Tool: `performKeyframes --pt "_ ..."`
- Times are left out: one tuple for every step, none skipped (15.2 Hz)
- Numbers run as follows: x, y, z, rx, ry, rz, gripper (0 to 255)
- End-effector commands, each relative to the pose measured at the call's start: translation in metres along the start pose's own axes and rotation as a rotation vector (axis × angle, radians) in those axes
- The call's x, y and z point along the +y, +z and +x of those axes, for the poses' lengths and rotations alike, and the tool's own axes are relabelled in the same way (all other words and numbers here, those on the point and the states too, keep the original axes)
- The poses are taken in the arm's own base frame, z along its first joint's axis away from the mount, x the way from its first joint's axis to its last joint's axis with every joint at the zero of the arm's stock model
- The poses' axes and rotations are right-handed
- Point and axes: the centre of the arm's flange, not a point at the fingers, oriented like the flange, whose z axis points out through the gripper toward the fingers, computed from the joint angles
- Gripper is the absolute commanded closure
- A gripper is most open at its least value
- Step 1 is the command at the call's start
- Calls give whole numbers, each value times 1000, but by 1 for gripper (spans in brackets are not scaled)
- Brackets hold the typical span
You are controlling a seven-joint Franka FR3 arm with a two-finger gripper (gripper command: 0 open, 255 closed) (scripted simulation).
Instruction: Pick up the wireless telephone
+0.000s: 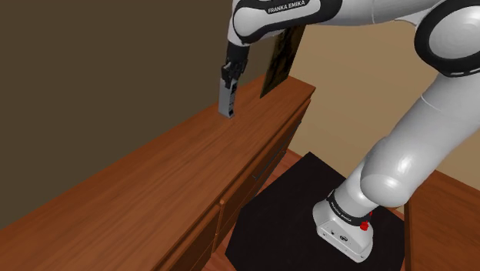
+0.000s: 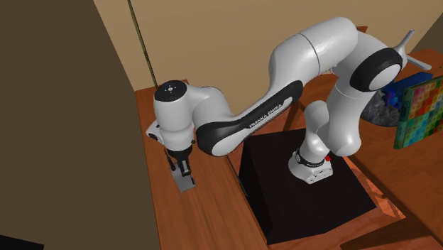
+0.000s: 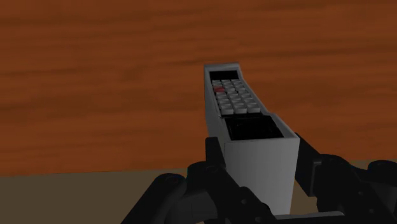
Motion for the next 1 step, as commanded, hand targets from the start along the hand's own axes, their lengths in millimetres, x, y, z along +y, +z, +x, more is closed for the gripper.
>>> performKeyframes --pt "0 -4 0 0 0 0 255"
